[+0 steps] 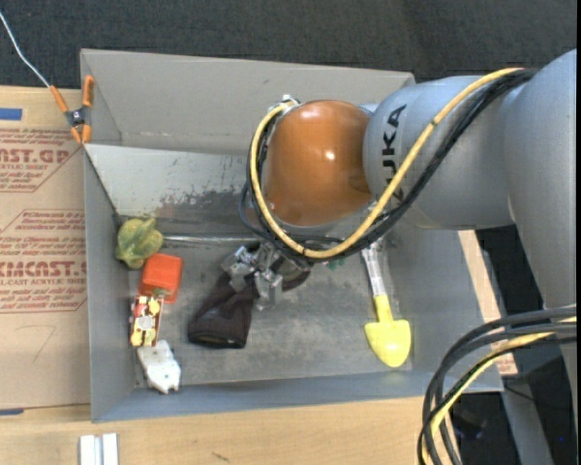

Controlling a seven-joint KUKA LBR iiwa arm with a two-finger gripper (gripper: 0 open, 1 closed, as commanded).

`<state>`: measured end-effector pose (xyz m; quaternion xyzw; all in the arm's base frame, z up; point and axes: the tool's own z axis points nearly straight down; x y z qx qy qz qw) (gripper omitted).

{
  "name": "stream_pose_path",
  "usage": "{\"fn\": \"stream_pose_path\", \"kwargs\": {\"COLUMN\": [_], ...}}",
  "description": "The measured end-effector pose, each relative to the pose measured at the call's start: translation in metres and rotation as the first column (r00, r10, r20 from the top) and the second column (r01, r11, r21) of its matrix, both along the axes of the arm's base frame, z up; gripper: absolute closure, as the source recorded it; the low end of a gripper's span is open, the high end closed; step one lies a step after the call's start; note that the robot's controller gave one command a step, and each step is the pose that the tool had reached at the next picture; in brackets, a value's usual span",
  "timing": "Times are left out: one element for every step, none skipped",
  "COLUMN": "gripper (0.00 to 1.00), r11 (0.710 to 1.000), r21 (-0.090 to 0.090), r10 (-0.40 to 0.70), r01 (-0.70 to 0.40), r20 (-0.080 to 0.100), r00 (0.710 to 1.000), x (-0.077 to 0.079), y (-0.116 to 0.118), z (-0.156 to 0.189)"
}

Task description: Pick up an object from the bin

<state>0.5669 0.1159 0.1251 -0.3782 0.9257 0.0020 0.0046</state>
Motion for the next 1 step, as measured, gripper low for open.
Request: {"fn": "stream_pose_path", "kwargs": {"gripper": [1.00], "r11": [1.000], "r21": [0.000], "r10": [0.000], "r01": [0.000], "r20": [0.002], "r00": [1.000], "x": [0.0005], "y": [0.0001], "z": [0.0095]}}
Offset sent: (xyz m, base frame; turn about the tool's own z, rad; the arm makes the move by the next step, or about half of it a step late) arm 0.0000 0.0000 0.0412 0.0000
